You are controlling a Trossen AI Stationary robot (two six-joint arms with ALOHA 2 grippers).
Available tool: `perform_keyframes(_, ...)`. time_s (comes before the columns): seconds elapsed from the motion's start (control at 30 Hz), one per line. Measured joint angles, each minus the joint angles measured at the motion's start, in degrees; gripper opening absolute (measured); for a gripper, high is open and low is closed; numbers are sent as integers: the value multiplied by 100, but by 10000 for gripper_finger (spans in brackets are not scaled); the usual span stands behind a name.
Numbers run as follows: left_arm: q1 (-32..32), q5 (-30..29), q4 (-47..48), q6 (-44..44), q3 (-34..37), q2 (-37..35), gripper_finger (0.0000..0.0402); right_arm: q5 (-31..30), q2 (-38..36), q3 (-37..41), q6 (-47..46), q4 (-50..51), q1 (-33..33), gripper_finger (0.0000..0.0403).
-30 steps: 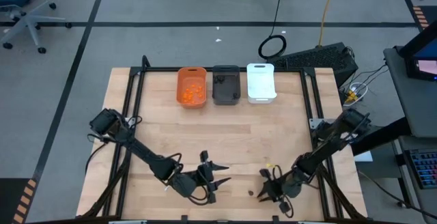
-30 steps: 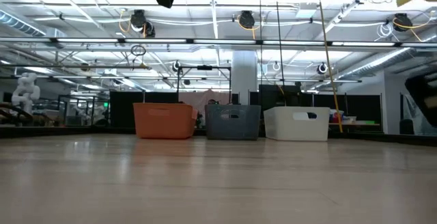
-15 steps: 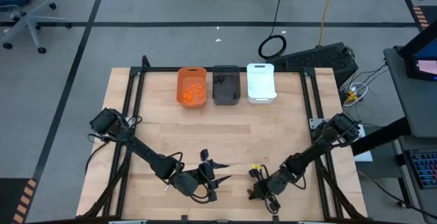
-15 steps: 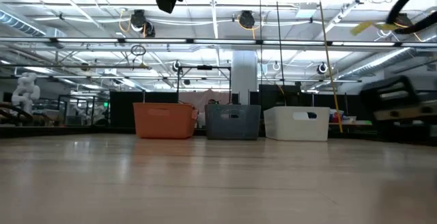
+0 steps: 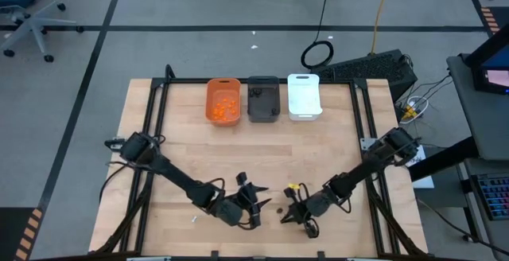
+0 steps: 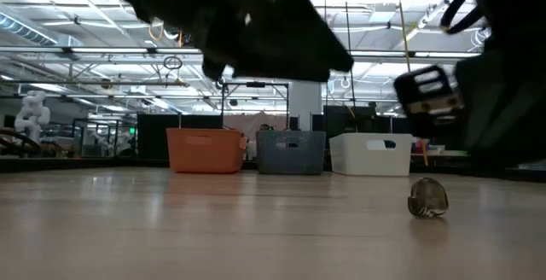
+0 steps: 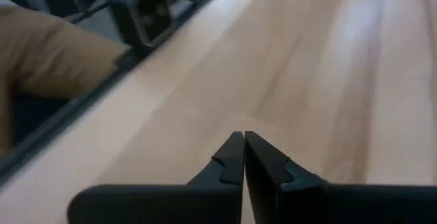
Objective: Sort Halloween decoration
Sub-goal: Put the black skull toy into the black bin
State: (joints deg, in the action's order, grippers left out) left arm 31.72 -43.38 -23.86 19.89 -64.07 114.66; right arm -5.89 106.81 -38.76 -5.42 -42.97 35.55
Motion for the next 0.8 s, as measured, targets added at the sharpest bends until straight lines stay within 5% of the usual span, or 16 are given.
perform_keyframes(0.27, -135, 298, -569, 236, 4, 497, 169, 113, -1310, 2, -686, 1889, 563, 0)
perform_keyframes(0.43, -137, 404, -1271, 234, -117, 864, 169, -812, -1940, 0, -1013, 2740, 1149, 0)
perform_keyframes(0.63, -66, 312, -1218, -191, -799, 1431, 169, -1494, -2132, 0, -1033, 2997, 1572, 0)
perform_keyframes(0.8, 1, 155, -67, -47, -1390, 1670, 186, -1503, -2129, 0, -1056, 3055, 1598, 0)
